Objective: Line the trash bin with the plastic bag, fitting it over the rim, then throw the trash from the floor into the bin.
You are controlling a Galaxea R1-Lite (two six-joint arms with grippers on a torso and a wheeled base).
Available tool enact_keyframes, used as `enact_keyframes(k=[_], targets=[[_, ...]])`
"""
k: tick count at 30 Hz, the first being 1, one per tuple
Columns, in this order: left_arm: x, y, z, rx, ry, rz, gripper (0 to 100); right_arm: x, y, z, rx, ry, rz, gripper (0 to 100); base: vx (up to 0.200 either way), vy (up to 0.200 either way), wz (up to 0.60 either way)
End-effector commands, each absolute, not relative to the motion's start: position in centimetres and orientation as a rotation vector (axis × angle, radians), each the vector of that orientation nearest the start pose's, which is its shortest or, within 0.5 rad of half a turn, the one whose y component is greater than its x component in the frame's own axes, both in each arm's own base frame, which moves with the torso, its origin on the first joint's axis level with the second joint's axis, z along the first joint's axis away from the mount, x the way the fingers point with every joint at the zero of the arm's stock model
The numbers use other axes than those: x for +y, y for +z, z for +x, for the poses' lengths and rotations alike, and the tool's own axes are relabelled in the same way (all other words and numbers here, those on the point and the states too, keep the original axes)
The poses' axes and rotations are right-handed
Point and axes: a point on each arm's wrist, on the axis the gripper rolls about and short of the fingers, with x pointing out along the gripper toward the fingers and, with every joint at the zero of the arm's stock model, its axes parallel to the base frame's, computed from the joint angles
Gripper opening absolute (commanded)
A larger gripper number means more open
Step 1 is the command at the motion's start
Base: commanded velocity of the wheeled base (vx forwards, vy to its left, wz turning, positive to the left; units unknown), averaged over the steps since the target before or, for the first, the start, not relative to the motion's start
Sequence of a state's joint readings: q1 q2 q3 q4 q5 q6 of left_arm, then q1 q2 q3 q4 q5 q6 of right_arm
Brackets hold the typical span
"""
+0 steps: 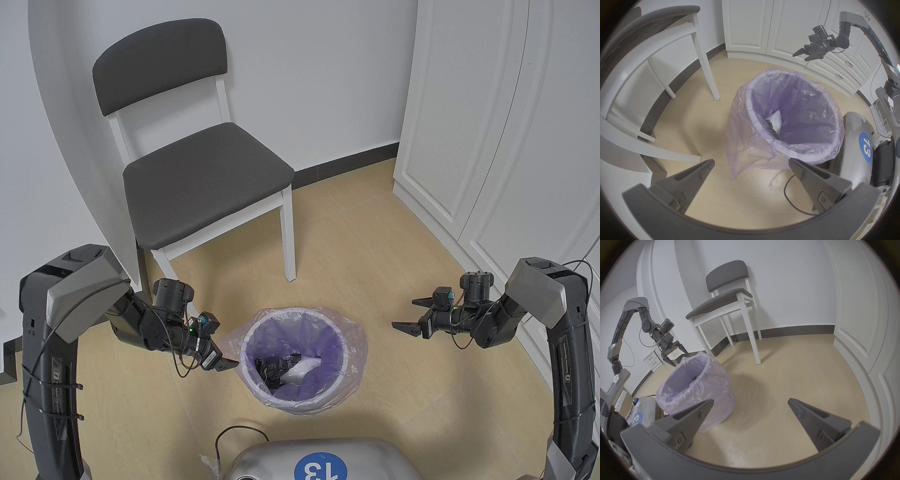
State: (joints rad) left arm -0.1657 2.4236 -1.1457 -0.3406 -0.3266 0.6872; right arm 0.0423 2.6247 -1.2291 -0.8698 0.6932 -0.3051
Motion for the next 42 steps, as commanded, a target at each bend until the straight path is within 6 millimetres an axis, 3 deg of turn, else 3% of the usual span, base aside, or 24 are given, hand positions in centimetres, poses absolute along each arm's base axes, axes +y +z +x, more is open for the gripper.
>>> enact_keyframes(k=[1,2,18,23,37,40,42], targets=[[-7.7,-4.6,40.9,0.751,-0.783,0.531,100,3.4,-6.4,44.9,0.399,0.788,-0.112,100,0.0,0.0,0.0],[-7.7,-4.7,41.1,0.748,-0.791,0.526,0,3.3,-6.5,44.9,0.402,0.787,-0.11,100,0.0,0.0,0.0],[-7.8,-4.5,42.8,0.704,-0.768,0.523,0,3.1,-6.7,44.9,0.403,0.784,-0.111,100,0.0,0.0,0.0],[-7.9,-5.4,44.9,0.707,-0.644,0.564,0,3.1,-6.7,44.9,0.403,0.8,-0.103,100,0.0,0.0,0.0],[-8.1,-5.3,46.6,0.742,-0.511,0.629,0,3.1,-6.7,44.9,0.403,0.803,-0.101,100,0.0,0.0,0.0],[-9.3,-5.3,47.9,0.715,-0.519,0.629,0,3.1,-6.7,44.9,0.403,0.803,-0.101,100,0.0,0.0,0.0],[-9.9,-6.6,49.5,0.649,-0.511,0.622,0,3.1,-6.7,44.8,0.406,0.803,-0.1,100,0.0,0.0,0.0]])
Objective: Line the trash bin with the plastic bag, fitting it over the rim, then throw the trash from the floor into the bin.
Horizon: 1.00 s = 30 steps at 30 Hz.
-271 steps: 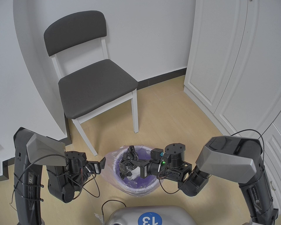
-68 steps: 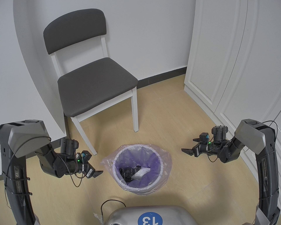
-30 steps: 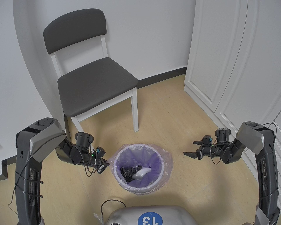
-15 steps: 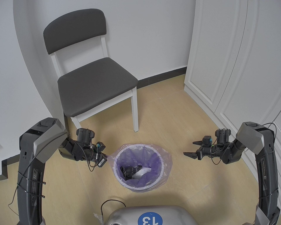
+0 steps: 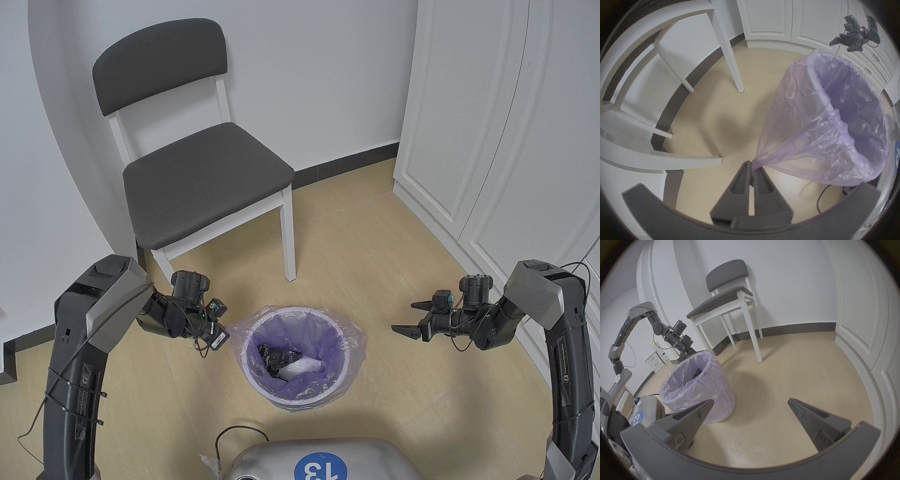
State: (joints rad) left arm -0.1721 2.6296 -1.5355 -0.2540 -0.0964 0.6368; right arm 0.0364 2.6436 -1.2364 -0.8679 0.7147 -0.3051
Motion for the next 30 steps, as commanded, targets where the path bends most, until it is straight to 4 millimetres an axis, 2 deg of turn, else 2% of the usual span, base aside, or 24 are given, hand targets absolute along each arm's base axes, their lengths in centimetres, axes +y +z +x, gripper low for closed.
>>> enact_keyframes(k=[1,7,14,21,30], targets=[[-10.1,-6.8,49.8,0.629,-0.508,0.619,0,3.1,-6.7,44.7,0.408,0.805,-0.099,100,0.0,0.0,0.0],[-10.2,-8.0,48.9,0.657,-0.536,0.611,0,2.8,-6.9,44.5,0.415,0.829,-0.078,100,0.0,0.0,0.0],[-10.2,-7.9,48.9,0.66,-0.582,0.608,0,2.9,-6.9,44.5,0.417,0.832,-0.077,100,0.0,0.0,0.0],[-10.2,-7.7,49.1,0.765,-0.615,0.609,0,2.9,-6.9,44.5,0.417,0.832,-0.077,100,0.0,0.0,0.0],[-10.2,-7.8,49.1,0.771,-0.623,0.605,0,3.2,-6.9,44.4,0.418,0.84,-0.079,100,0.0,0.0,0.0]])
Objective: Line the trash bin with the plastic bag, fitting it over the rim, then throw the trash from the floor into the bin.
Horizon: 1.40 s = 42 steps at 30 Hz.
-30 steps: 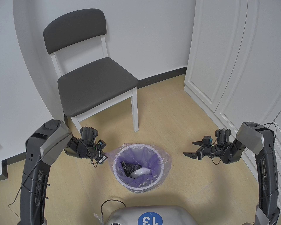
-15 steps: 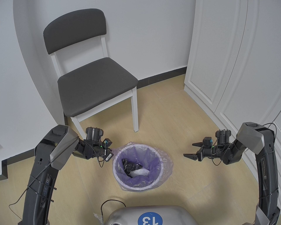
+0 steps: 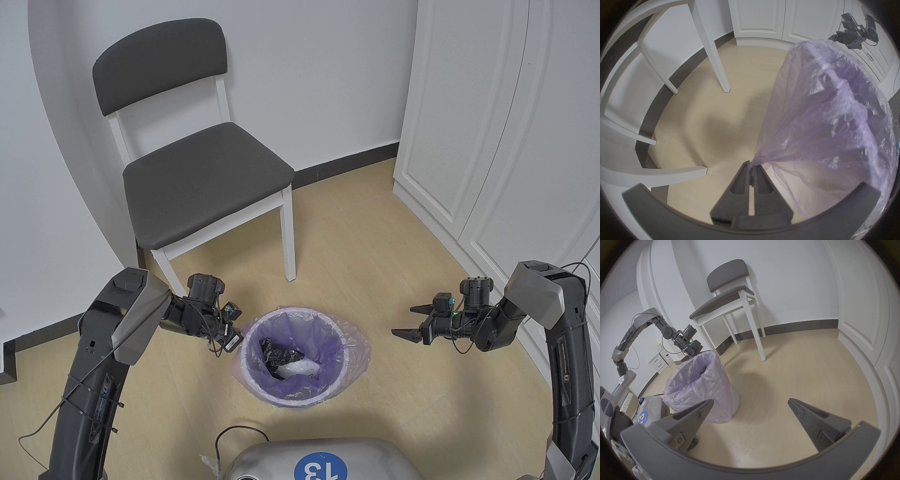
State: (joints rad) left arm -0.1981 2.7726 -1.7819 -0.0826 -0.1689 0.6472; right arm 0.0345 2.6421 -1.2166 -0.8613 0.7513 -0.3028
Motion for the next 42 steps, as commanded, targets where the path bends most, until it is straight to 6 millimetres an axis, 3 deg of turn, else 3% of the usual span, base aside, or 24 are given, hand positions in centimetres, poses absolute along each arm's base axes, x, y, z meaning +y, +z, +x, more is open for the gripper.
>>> enact_keyframes(k=[1,4,5,16,23,26,42], targets=[[-10.2,-7.8,49.1,0.771,-0.622,0.604,0,3.2,-6.9,44.3,0.42,0.84,-0.079,100,0.0,0.0,0.0],[-10.3,-7.9,49.1,0.771,-0.627,0.61,0,3.3,-6.9,44.3,0.42,0.842,-0.079,100,0.0,0.0,0.0],[-10.3,-7.9,49.1,0.771,-0.627,0.61,100,3.4,-7.0,44.3,0.419,0.843,-0.08,100,0.0,0.0,0.0],[-9.7,-7.7,49.4,0.749,-0.6,0.612,100,4.5,-6.9,44.1,0.418,0.871,-0.09,100,0.0,0.0,0.0],[-8.8,-5.0,48.1,0.752,-0.581,0.612,100,9.1,-5.3,42.2,0.435,0.977,-0.108,100,0.0,0.0,0.0],[-8.3,-4.7,47.3,0.751,-0.572,0.61,100,9.9,-5.5,42.2,0.479,0.989,-0.104,100,0.0,0.0,0.0],[-3.2,-3.8,44.5,0.706,-0.485,0.614,100,10.3,-5.2,44.5,0.716,0.877,-0.157,100,0.0,0.0,0.0]])
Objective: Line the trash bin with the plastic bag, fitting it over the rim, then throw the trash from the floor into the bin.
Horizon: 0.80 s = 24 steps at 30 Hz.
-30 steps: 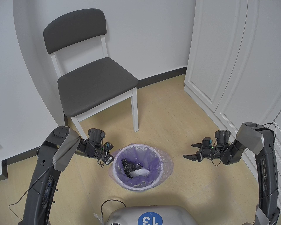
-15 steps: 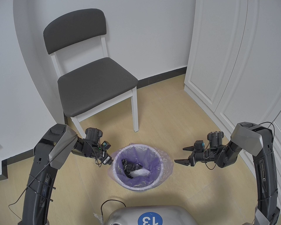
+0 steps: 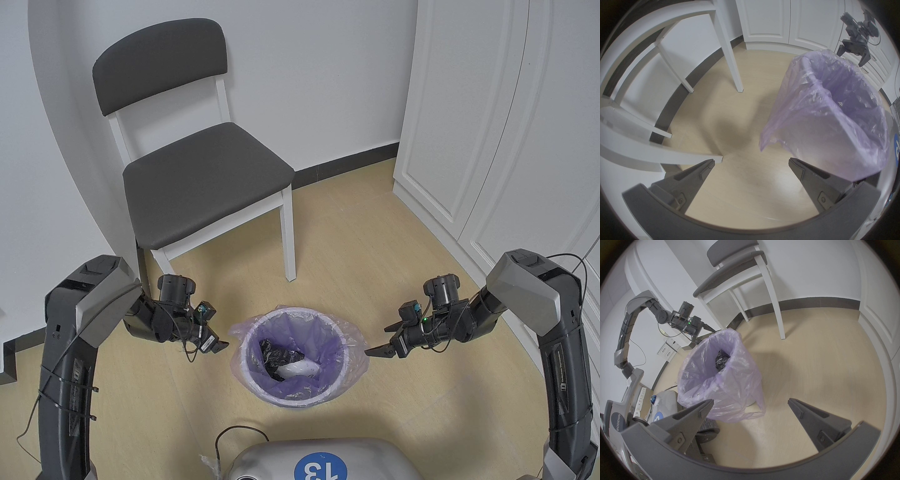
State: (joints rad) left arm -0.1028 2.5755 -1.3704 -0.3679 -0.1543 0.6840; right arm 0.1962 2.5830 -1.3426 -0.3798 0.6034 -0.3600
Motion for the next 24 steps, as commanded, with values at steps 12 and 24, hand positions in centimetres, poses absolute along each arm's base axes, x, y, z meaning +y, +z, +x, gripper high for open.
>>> enact_keyframes(k=[12,24], targets=[[-2.6,-4.0,43.8,0.68,-0.467,0.613,100,10.4,-4.4,46.6,0.878,0.787,-0.295,100,0.0,0.0,0.0],[-1.8,-4.7,41.9,0.647,-0.454,0.606,100,12.1,-3.7,49.1,0.88,0.722,-0.41,100,0.0,0.0,0.0]])
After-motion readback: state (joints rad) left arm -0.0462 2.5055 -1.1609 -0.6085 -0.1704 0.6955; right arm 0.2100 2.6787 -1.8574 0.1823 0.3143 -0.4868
